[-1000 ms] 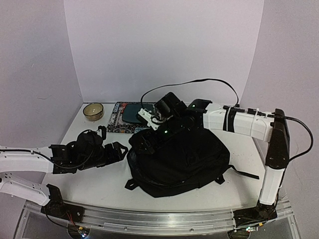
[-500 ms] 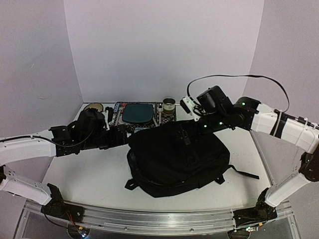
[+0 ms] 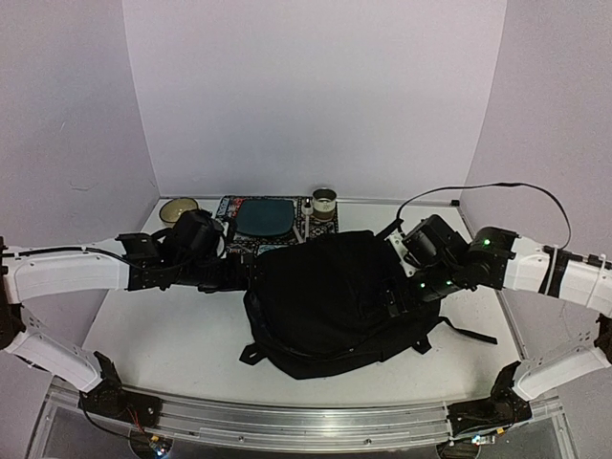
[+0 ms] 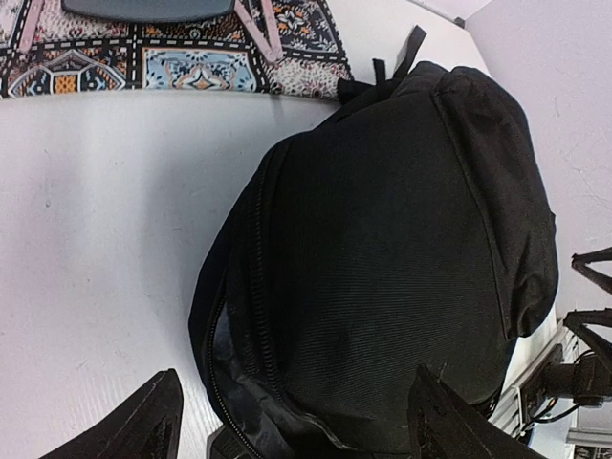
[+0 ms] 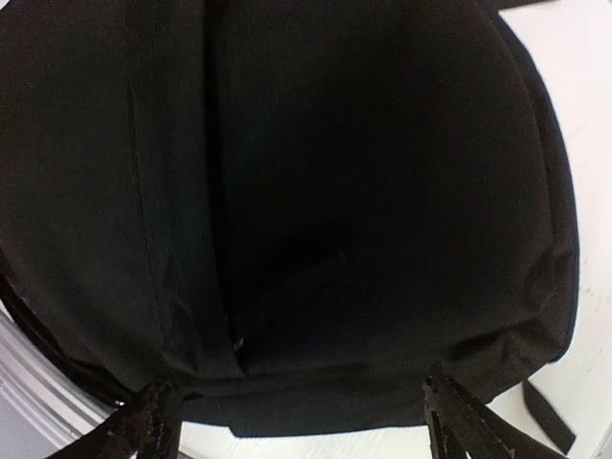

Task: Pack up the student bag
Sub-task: Pick up the largest pocket of the bag from the student bag.

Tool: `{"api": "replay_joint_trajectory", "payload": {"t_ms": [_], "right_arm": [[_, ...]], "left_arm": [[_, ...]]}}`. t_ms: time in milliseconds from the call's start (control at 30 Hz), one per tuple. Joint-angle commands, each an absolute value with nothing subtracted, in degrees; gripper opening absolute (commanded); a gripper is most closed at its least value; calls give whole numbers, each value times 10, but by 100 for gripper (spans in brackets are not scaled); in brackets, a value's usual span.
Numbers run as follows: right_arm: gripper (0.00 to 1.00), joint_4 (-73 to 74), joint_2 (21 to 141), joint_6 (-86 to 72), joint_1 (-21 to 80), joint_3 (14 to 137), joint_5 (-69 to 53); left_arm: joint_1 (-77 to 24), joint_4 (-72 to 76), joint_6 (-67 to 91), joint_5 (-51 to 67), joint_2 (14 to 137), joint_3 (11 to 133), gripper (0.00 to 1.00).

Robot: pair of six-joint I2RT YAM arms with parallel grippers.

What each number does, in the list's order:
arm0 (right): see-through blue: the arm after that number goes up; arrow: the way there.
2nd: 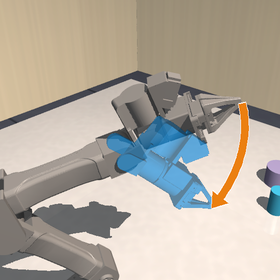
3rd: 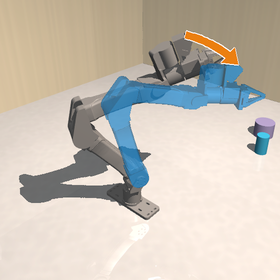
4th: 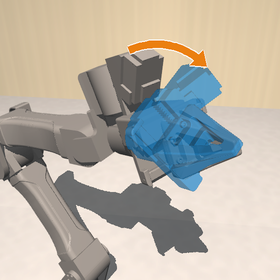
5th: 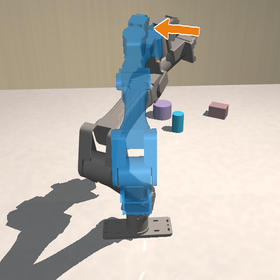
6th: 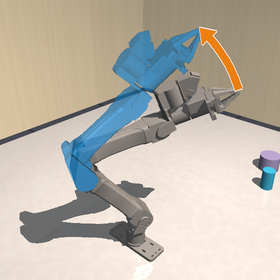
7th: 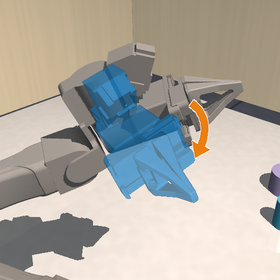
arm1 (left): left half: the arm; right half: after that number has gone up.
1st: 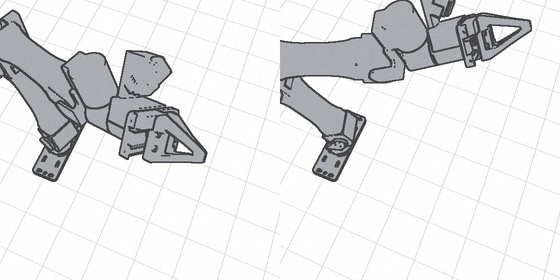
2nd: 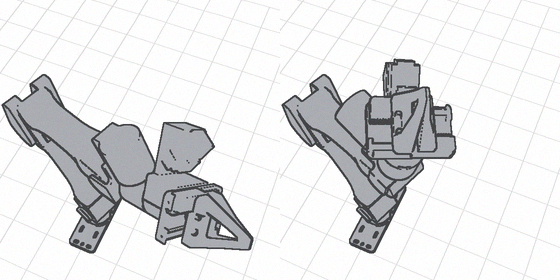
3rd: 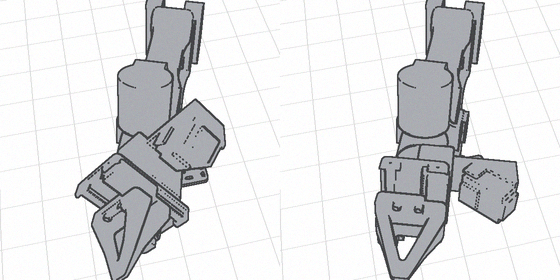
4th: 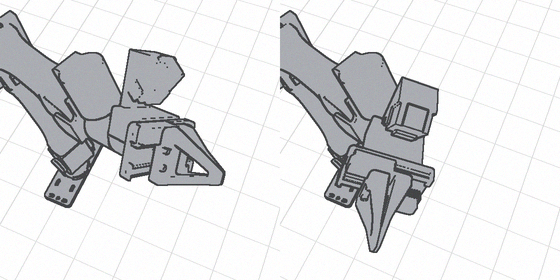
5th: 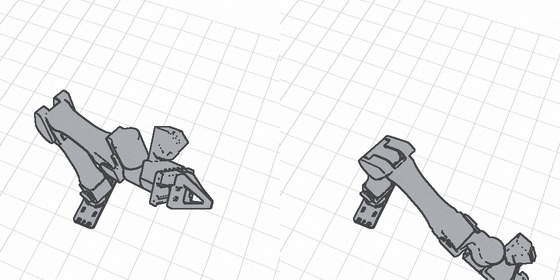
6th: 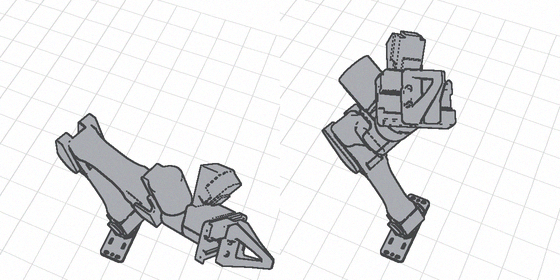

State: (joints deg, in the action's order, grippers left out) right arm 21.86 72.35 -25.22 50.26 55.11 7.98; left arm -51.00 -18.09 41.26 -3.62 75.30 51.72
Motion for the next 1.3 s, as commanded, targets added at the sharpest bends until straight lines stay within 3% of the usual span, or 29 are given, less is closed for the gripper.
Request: {"api": "replay_joint_trajectory", "payload": {"t_ms": [0,167,467,833,1267], "right_arm": [[85,239,697,-299,503,516,37],[83,214,705,-308,504,487,7],[81,207,700,-347,504,456,4],[81,202,715,-350,504,457,11],[82,185,725,-340,504,464,5]], "left_arm": [[-556,-230,379,-92,730,571,82],[-640,-254,360,-116,755,615,78],[-732,-269,322,-99,846,681,62],[-745,-268,256,6,965,751,41],[-746,-273,200,85,1045,801,38]]}}
